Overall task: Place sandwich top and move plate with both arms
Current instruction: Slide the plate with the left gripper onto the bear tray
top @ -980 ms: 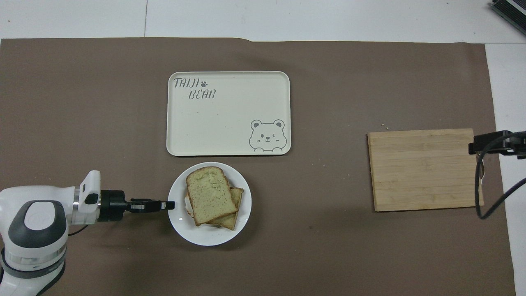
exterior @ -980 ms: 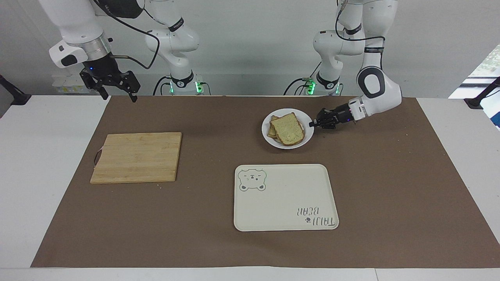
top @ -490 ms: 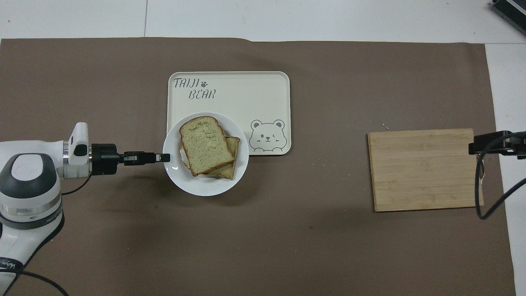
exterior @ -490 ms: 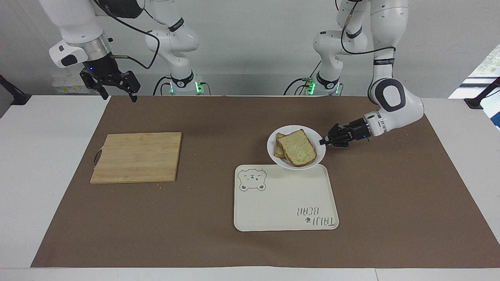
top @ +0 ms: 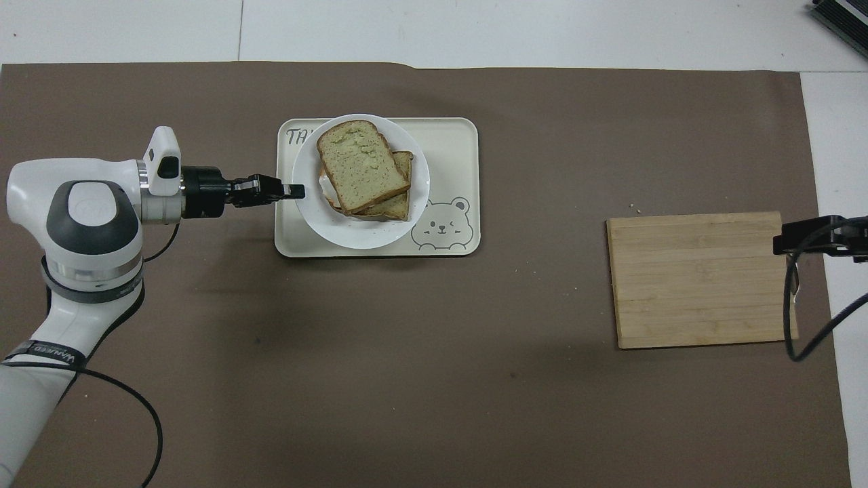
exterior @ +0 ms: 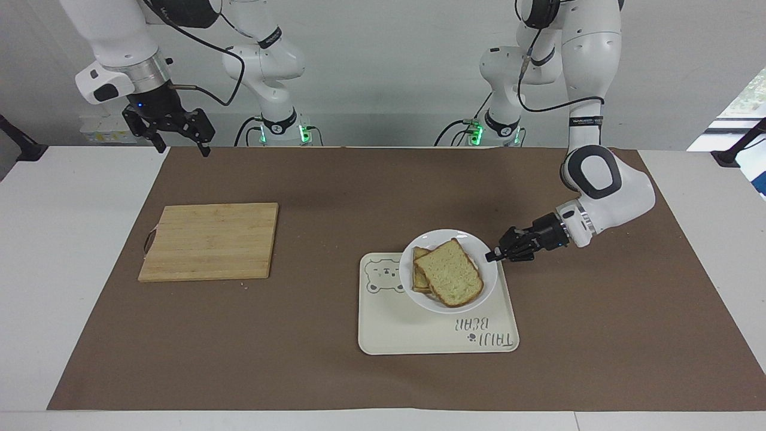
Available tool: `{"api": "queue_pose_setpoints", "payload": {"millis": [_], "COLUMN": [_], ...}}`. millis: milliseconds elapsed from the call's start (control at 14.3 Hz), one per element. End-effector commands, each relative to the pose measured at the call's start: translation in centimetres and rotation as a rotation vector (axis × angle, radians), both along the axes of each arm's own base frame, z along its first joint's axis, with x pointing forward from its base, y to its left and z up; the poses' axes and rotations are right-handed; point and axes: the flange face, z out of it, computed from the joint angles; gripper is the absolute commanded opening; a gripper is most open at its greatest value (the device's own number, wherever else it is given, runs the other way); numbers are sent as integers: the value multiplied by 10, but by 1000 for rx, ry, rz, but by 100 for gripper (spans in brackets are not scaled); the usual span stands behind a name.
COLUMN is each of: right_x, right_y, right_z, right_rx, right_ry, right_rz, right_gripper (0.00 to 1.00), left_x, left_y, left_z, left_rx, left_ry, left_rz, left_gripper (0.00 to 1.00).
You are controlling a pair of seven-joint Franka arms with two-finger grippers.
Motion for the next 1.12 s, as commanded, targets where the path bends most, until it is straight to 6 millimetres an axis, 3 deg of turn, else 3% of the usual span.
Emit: {"api": "queue_pose_setpoints", "payload": {"millis": [0, 210, 490, 630, 700, 840, 1050], "right_x": [-6, -6, -6, -6, -6, -6, -6], "right_y": [-2, -2, -1, -2, -1, -2, -1], "right_z": [2, 2, 2, 2, 2, 2, 2], "right_rx": [-10, -10, -10, -10, -10, -9, -10], "right_ry": [9, 9, 9, 9, 9, 9, 9], "right_rz": [15, 15, 17, 15, 17, 15, 17], "right_gripper": [100, 100, 100, 100, 100, 100, 100], "left_x": [28, 27, 22, 19, 18, 19, 31], "left_y": [-16, -22, -24, -22, -23, -23, -20], "left_z": [-23, -41, -51, -54, -55, -51, -15], "left_rx": [-16, 9, 58, 59, 64, 99, 271], "left_ry": [10, 24, 33, 57, 68, 93, 125], "left_rz": [6, 9, -24, -16, -18, -17, -40], "left_gripper": [0, 0, 0, 44, 50, 52, 53]}}
